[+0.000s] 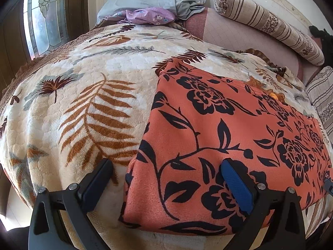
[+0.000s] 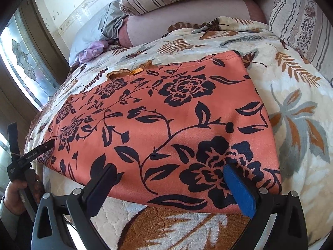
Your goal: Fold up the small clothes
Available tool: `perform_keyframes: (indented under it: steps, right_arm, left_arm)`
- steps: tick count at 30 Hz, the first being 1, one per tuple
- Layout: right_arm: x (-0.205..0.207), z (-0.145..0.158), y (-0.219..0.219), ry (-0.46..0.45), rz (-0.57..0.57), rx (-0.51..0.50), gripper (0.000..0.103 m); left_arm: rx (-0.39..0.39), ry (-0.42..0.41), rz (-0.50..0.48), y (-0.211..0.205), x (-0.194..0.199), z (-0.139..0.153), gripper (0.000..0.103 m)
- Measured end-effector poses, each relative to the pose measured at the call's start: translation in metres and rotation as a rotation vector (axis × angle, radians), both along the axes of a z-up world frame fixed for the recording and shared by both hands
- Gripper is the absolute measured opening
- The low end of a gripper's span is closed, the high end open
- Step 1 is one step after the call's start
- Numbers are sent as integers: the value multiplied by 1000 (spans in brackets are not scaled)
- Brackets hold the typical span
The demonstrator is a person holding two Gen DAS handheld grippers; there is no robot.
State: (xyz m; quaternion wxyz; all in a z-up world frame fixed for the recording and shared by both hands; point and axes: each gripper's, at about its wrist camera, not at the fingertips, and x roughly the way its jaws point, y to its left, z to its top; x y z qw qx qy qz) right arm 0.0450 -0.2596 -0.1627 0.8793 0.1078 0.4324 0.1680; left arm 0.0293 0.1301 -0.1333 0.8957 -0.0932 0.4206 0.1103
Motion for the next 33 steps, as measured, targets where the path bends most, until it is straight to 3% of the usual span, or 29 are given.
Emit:
perform_keyframes:
  steps: [6,11,13,18,24,27,33]
  right_arm:
    - [2,3,-7,19,-10,53,103]
    - [5,2,-44,69,-124,320,103]
    - [6,-1,-51,83,-139,367,102]
    - [6,4,-37,68,-106,277,102]
    - [2,6,-49,44,-136,347,103]
    - [4,4,-49,62,-142,339,103]
    - [5,5,-42,53,-122,302,103]
  left_arm:
    - [-11,5,-1,1,0,0,103]
    - [-70,4,16,10,0,3,103]
    - [-65,5,21,9,1,2,103]
    - [-41,7,19,5,2,1,103]
    - [-61,-28,88,16,-4,10,103]
    - [-90,-3,112,21,-2,5,103]
    - [-40,-65,116,18,-8,18,103]
